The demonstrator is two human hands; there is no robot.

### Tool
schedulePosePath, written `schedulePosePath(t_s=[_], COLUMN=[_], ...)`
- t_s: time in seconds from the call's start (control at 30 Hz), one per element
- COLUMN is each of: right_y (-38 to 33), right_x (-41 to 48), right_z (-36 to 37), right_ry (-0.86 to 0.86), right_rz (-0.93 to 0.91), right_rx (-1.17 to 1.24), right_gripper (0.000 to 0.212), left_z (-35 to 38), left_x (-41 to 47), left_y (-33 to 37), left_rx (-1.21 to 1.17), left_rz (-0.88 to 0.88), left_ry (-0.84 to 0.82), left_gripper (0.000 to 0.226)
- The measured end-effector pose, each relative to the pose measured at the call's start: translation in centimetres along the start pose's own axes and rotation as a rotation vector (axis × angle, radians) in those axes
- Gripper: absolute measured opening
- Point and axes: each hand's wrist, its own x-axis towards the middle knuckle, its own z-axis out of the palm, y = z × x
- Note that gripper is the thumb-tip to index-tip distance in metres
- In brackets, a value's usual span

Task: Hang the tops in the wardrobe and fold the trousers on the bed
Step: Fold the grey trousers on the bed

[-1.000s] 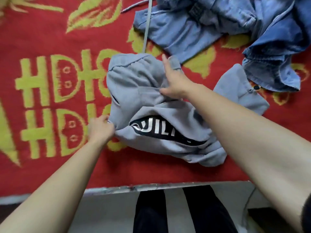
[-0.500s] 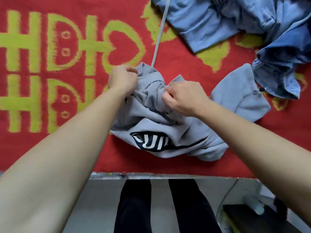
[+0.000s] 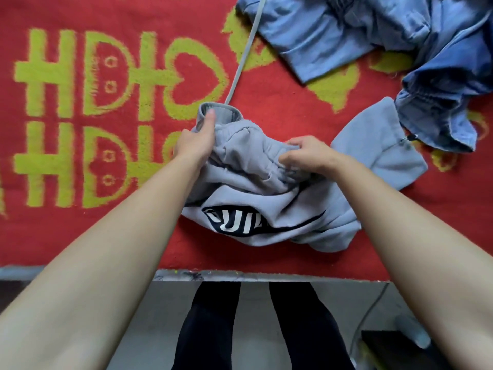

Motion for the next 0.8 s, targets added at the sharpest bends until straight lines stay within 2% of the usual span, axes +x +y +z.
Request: schedulePosePath(t_s=[0.03, 0.1, 0.17, 0.23, 0.27, 0.37, 0.4, 0.5, 0.57, 0.6, 0.63, 0.7, 0.73, 0.8], right_y=[0.1, 0.6, 0.7, 0.5, 0.4, -0.1, -0.4, -1.4, -1.9, -2.1, -2.3, -2.5, -2.6, -2.9], right_x=[-0.8, -1.7, -2.3, -2.6, -2.6, -2.7, -3.0, -3.9, -4.4, -4.6, -4.7, -4.7, -4.7, -4.6], right_z=[-0.1, -0.4, -0.5, -0.8, -0.8, -0.6, -0.4, -0.2, -0.1, -0.1, 0.0, 0.4, 0.5, 0.5], right_ry=[-0.054, -0.158, -0.269, -0.308, -0.295, -0.235, -0.200, -0.151, -0.239, -0.274, -0.288, -0.256, -0.229, -0.148], right_rz=[0.012, 0.077, 0.088, 0.062, 0.037, -0.065, -0.070, 0.017, 0.069, 0.059, 0.016, -0.110, -0.152, -0.183], right_rx=[0.032, 0.149, 0.247, 0.179, 0.145, 0.185, 0.186, 0.089, 0.083, 0.080, 0.065, 0.017, -0.002, -0.034], right_gripper=[0.023, 0.033, 0.045, 0.056, 0.054, 0.032, 0.035, 0.066, 0.079, 0.083, 0.084, 0.076, 0.063, 0.030], left_z=[0.1, 0.1, -0.1, -0.3, -0.3, -0.9, -1.2, -2.1, -2.3, -2.4, -2.6, -3.1, -3.5, -4.7], left_x=[-0.2, -0.4, -0.7, -1.3, -1.4, -2.3, -2.6, -3.6, -4.3, -4.8, -5.4, -6.4, -6.8, -7.5], left_y=[0.2, 0.4, 0.0, -0.4, -0.7, -1.0, -1.0, -0.9, -0.9, -0.7, -0.4, 0.9, 1.7, 3.6], left_rx=[-0.033, -0.052, -0.083, -0.172, -0.185, -0.058, -0.019, 0.060, 0.093, 0.089, 0.079, 0.040, -0.010, -0.163], left_rz=[-0.032, -0.066, -0.066, -0.078, -0.078, 0.008, 0.036, 0.092, 0.183, 0.249, 0.307, 0.380, 0.406, 0.442], left_ry=[0.004, 0.020, 0.029, 0.000, -0.031, -0.090, -0.106, -0.178, -0.192, -0.188, -0.190, -0.199, -0.197, -0.193], left_gripper=[0.115, 0.107, 0.083, 0.058, 0.053, 0.043, 0.043, 0.049, 0.033, 0.020, 0.019, 0.034, 0.039, 0.035])
